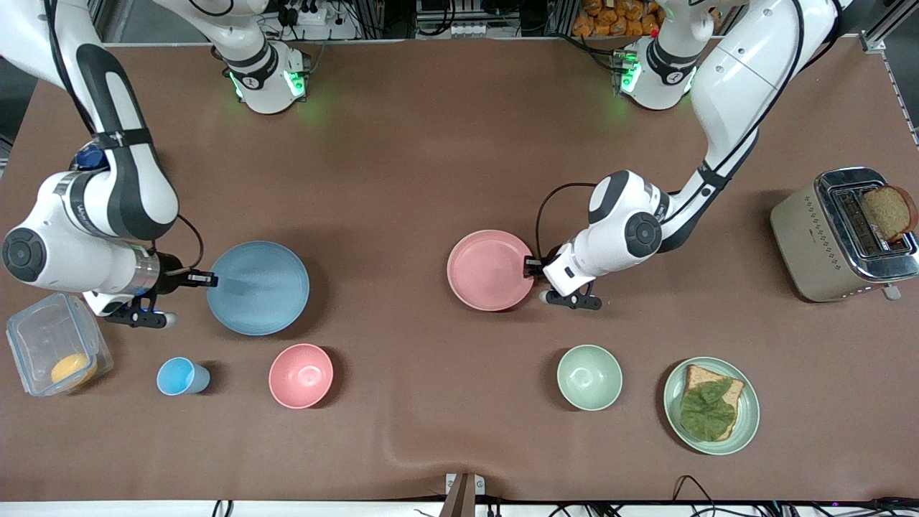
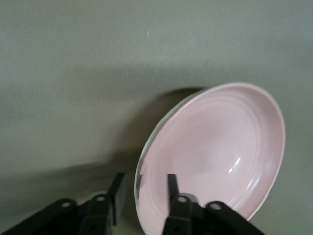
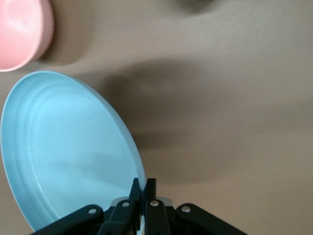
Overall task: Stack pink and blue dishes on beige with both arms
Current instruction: 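Release the pink plate with the left gripper while the right gripper lifts the blue plate, then carry the blue plate onto the pink plate with the right gripper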
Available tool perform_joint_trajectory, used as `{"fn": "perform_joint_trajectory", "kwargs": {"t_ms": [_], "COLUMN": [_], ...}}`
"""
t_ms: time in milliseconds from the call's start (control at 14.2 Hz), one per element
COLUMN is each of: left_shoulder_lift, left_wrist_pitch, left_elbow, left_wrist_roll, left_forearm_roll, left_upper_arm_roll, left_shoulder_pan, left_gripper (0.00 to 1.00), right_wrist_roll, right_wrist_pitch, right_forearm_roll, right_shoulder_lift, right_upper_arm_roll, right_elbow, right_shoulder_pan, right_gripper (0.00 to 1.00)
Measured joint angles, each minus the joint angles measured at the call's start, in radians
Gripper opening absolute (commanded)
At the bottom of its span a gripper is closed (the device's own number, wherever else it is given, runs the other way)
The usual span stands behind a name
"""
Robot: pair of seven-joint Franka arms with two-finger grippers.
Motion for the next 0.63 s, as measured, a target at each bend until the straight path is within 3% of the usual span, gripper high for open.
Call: {"fn": "perform_joint_trajectory", "kwargs": {"t_ms": [282,423,634], "left_shoulder_lift": [-0.084,-0.173,-0.272], "left_wrist_pitch": [-0.067,-0.238,-0.589], "left_elbow": [0.061,0.133,0.328], "left_wrist_roll": [0.008,0.023,0.060], "left_forearm_roll": [0.069,0.164,0.200], "left_upper_arm_roll": [0.028,0.040,0.043], "left_shoulder_pan": [0.049,0.135,0.214], "left_gripper": [1.00,1.00,1.00], "right_wrist_roll": [0.187,0.302,0.472], "right_wrist_pitch": [-0.079,-0.082,-0.053], "right_forearm_roll": [0.088,0.127,0.202], "right_shoulder_lift": [-0.008,-0.008,-0.005], "right_upper_arm_roll": [0.003,0.005,0.006], "right_elbow": [0.065,0.087,0.109], "right_shoulder_pan": [0.094,0.170,0.320], "right_gripper": [0.00,0.00,0.00]}}
